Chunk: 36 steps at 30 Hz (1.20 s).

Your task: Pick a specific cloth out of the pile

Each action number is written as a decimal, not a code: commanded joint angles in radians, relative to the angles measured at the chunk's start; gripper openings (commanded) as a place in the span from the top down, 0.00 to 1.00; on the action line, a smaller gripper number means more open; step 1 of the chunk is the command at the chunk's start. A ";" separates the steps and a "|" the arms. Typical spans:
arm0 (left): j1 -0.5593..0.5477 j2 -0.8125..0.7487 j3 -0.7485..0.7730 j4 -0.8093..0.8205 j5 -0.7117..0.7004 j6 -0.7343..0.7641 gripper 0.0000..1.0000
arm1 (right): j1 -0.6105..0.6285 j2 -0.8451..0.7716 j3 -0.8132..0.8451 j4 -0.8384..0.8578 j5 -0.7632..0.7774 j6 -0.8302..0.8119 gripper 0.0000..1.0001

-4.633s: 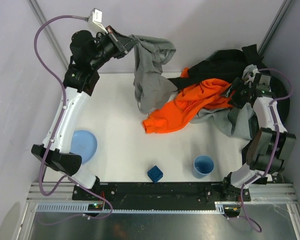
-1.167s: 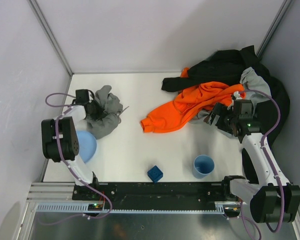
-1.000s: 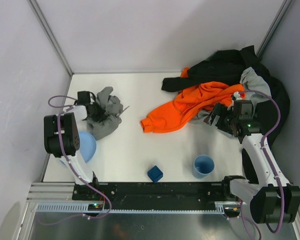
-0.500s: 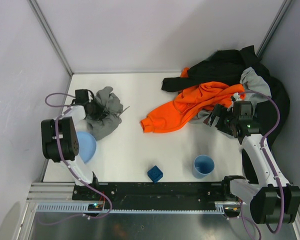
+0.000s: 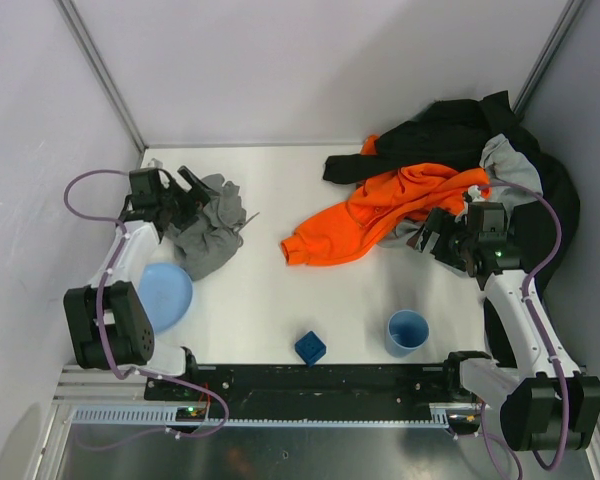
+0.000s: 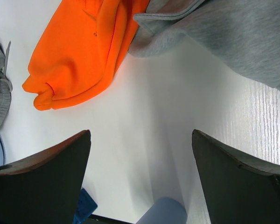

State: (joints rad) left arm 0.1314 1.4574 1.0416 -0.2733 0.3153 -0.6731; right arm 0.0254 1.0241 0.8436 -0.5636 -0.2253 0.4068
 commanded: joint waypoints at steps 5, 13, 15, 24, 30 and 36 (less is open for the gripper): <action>0.004 -0.068 -0.010 -0.002 0.087 0.029 0.00 | 0.016 -0.005 -0.001 0.037 -0.014 0.016 0.06; -0.024 -0.079 -0.001 -0.044 0.114 0.130 0.00 | 0.037 0.018 0.000 0.052 -0.017 0.020 0.05; -0.052 -0.080 0.018 -0.081 0.090 0.170 0.00 | 0.044 0.023 -0.001 0.056 -0.017 0.019 0.05; -0.340 -0.097 0.113 -0.294 -0.281 0.361 0.00 | 0.085 0.016 -0.001 0.058 0.000 0.011 0.02; -0.536 -0.157 0.101 -0.356 -0.505 0.402 0.00 | 0.109 0.001 0.000 0.038 0.025 -0.003 0.01; -0.650 -0.280 0.057 -0.363 -0.573 0.394 0.00 | 0.129 -0.037 -0.008 0.032 0.028 -0.015 0.01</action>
State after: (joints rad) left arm -0.4755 1.2865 1.1110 -0.6212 -0.1459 -0.3046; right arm 0.1406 1.0340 0.8433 -0.5423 -0.2142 0.4118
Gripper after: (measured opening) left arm 0.995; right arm 0.992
